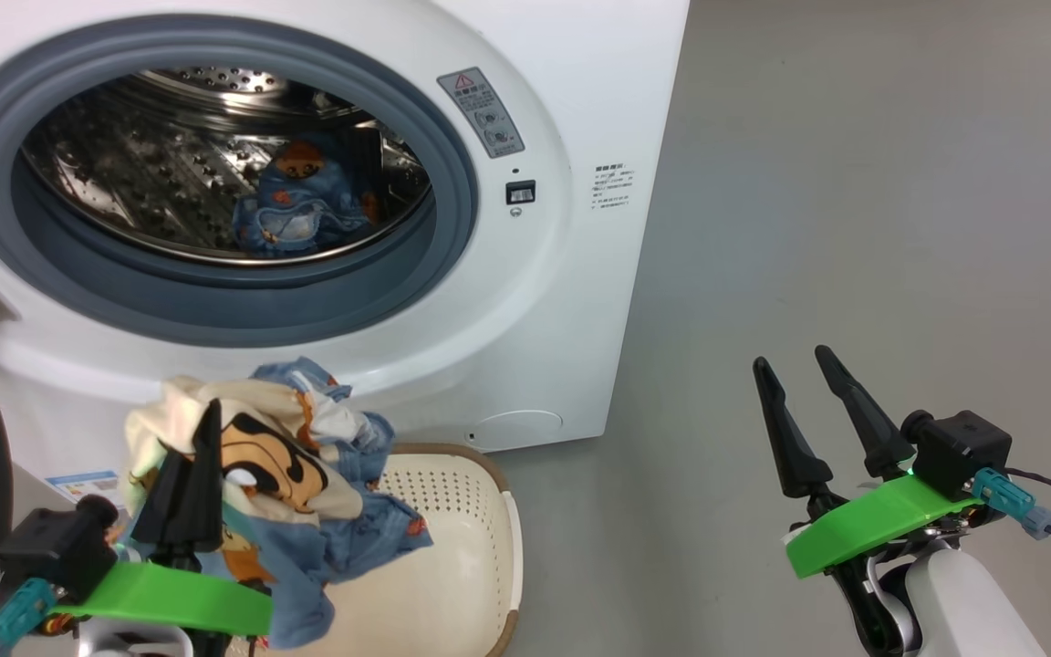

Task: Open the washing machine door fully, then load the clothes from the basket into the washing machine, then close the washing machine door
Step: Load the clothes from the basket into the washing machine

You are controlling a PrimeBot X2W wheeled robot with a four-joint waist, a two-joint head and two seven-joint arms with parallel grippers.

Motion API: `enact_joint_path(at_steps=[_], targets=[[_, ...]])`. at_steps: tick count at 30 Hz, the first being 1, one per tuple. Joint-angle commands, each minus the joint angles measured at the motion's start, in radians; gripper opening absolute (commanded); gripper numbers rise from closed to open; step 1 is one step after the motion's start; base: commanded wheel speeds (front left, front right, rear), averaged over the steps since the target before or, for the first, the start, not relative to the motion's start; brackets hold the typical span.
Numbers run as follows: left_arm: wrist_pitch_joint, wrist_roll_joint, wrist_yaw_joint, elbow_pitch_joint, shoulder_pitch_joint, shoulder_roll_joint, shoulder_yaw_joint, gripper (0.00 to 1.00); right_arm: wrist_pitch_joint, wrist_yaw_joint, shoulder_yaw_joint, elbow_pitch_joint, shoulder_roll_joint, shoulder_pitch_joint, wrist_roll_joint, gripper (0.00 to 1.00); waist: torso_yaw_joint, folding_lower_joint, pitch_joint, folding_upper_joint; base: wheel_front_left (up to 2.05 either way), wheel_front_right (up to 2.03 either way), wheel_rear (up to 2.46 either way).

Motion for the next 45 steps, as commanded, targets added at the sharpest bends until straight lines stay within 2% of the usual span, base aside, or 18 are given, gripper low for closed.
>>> enact_joint_path(at_steps=[1, 7, 12, 14, 16, 31, 45], targets=[[-0.01, 0.012, -0.007, -0.033, -0.038, 0.012, 0.046, 0.0, -0.012, 0.002, 0.025, -0.021, -0.003, 0.008, 0.006, 1.0, -0.002, 0.0, 0.002, 0.0, 0.0, 0.0, 0.0], [-0.007, 0.022, -0.016, -0.035, -0.118, 0.009, 0.066, 0.0, -0.012, 0.002, 0.029, -0.026, 0.001, 0.002, 0.005, 1.0, -0.008, 0.0, 0.019, 0.0, 0.0, 0.0, 0.0], [0.007, 0.018, -0.03, 0.032, -0.218, 0.025, 0.059, 0.0, -0.012, 0.002, 0.038, -0.034, 0.011, -0.012, 0.001, 1.0, -0.025, 0.0, 0.056, 0.0, 0.0, 0.0, 0.0], [0.021, -0.008, -0.041, 0.104, -0.296, 0.025, 0.058, 0.0, -0.012, 0.002, 0.036, -0.041, 0.02, -0.017, -0.004, 1.0, -0.035, 0.0, 0.088, 0.0, 0.0, 0.0, 0.0], [0.021, -0.008, -0.041, 0.104, -0.296, 0.025, 0.058, 0.0, -0.012, 0.002, 0.036, -0.041, 0.02, -0.017, -0.004, 1.0, -0.035, 0.0, 0.088, 0.0, 0.0, 0.0, 0.0], [0.012, -0.006, -0.075, 0.634, -0.804, 0.084, -0.031, 0.0, -0.012, 0.002, 0.051, -0.094, 0.06, -0.083, -0.044, 1.0, -0.116, 0.0, 0.345, 0.0, 0.0, 0.0, 0.0], [-0.008, -0.014, -0.077, 0.847, -1.121, 0.175, -0.095, 0.0, -0.012, 0.002, 0.085, -0.155, 0.061, -0.116, 0.008, 1.0, -0.209, 0.0, 0.53, 0.0, 0.0, 0.0, 0.0]])
